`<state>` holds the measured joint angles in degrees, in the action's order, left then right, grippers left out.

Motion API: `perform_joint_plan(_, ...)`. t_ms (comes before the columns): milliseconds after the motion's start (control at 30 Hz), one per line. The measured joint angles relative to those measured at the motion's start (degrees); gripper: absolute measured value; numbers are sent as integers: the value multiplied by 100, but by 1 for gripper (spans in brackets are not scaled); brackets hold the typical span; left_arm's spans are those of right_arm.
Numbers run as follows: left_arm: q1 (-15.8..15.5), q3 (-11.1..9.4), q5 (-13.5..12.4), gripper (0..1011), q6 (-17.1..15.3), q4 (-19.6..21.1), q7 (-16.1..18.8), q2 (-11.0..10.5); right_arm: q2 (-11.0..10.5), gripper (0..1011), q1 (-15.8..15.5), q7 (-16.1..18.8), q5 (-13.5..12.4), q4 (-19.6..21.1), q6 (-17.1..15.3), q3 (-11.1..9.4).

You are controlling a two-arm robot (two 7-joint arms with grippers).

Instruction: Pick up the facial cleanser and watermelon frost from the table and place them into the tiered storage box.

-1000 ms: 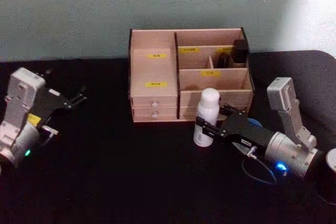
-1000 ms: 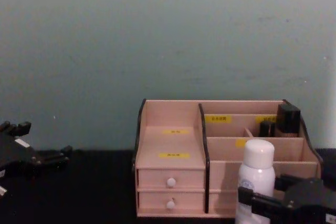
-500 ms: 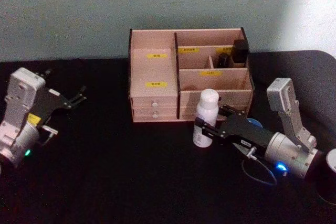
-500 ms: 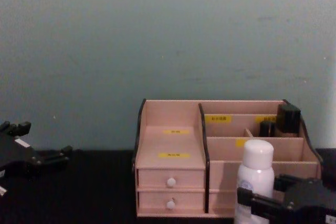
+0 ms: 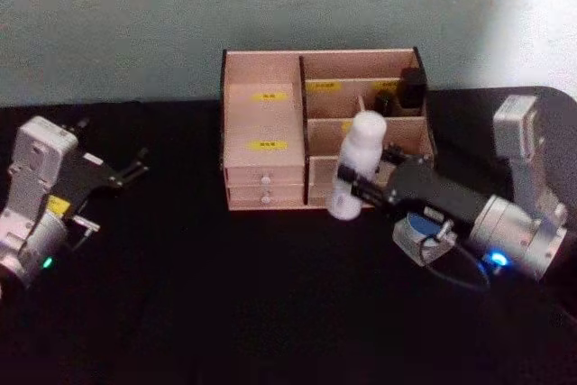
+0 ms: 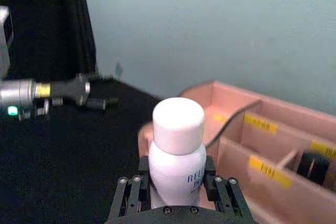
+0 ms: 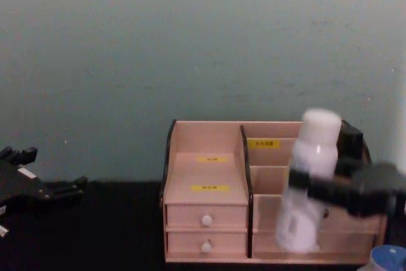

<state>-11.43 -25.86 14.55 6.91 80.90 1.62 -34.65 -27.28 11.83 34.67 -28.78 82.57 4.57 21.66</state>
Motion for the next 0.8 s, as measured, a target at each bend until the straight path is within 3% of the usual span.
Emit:
perform_joint_plan(167,0,0,0,1001,0,0,0,0,90,593,199,-142,-206,100,-46,-112)
perform_joint_plan(300,0,0,0,1001,0,0,0,0,217,593,403,-355,-219,35,-73,-140)
perform_joint_plan(800,0,0,0,1001,0,0,0,0,636,593,1120,-724,85,-679,22,-115)
